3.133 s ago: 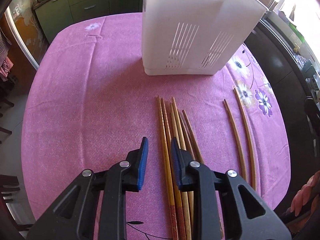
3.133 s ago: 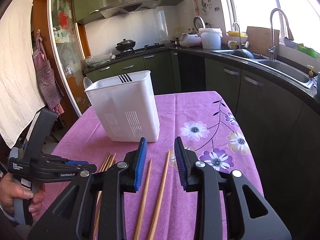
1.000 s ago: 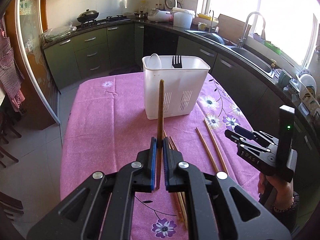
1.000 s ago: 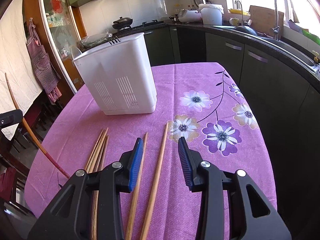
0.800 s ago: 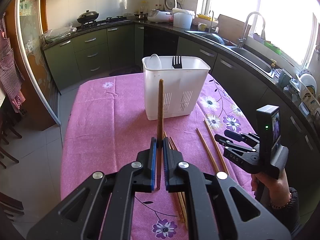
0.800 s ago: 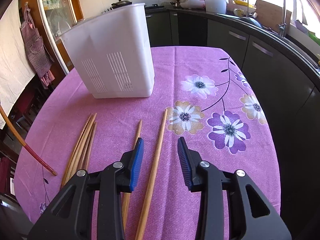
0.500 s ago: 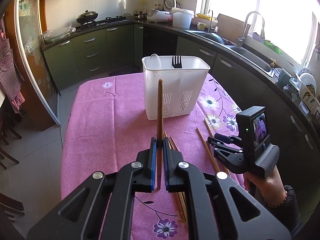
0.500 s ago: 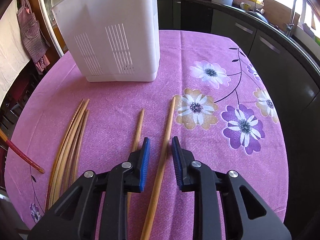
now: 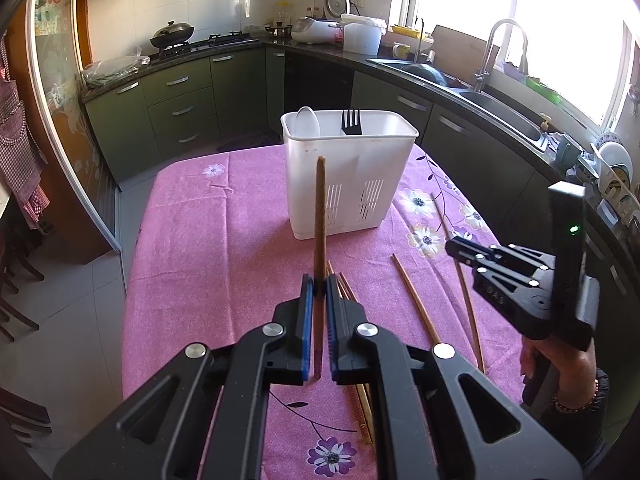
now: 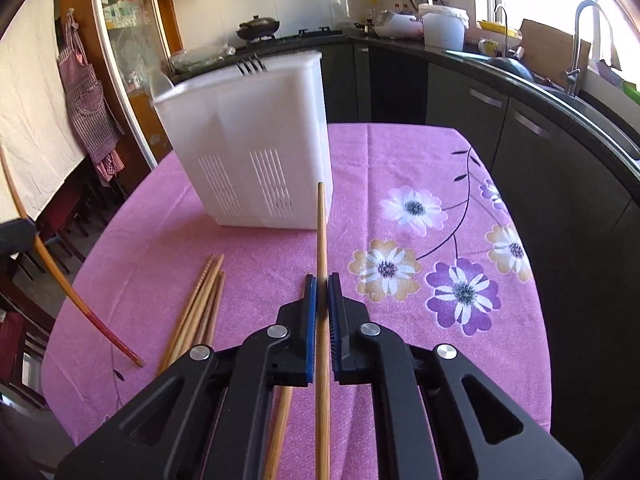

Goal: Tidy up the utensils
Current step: 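Lower the chopstick into the holder with the left gripper while the right lifts its chopstick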

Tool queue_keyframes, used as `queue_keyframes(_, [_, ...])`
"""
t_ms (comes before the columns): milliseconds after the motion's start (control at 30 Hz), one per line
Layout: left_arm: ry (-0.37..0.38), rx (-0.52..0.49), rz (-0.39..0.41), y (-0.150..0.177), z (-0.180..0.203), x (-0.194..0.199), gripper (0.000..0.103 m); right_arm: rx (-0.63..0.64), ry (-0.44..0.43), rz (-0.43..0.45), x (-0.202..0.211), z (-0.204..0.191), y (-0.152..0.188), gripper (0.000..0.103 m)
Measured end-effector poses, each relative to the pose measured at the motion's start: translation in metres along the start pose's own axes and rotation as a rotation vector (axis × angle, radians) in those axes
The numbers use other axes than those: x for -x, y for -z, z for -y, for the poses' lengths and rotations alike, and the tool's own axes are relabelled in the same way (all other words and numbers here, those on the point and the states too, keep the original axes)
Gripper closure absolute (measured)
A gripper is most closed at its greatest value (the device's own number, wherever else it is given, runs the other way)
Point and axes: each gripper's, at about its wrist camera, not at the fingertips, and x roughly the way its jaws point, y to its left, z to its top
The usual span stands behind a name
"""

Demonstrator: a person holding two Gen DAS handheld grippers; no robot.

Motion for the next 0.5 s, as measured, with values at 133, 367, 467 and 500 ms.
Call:
queue_keyframes(133, [-0.001, -0.005, 0.000, 0.000, 0.001, 0.000, 0.096, 0.009, -0.021, 0.121, 0.054, -0.006, -0.010, 0.096])
queue_keyframes(367, [0.003, -0.010, 0.006, 0.001, 0.000, 0.000, 0.096, 0.035, -0.022, 0.196, 0.104, -0.014, -0.004, 0.096])
queue_keyframes(467, [0.002, -0.011, 0.009, 0.002, 0.000, 0.001, 0.096, 0.038, -0.022, 0.191, 0.108, -0.017, -0.001, 0.096])
queue_keyframes(500, [0.002, -0.011, 0.008, 0.001, 0.000, 0.001, 0.096, 0.039, -0.020, 0.192, 0.109, -0.017, -0.001, 0.096])
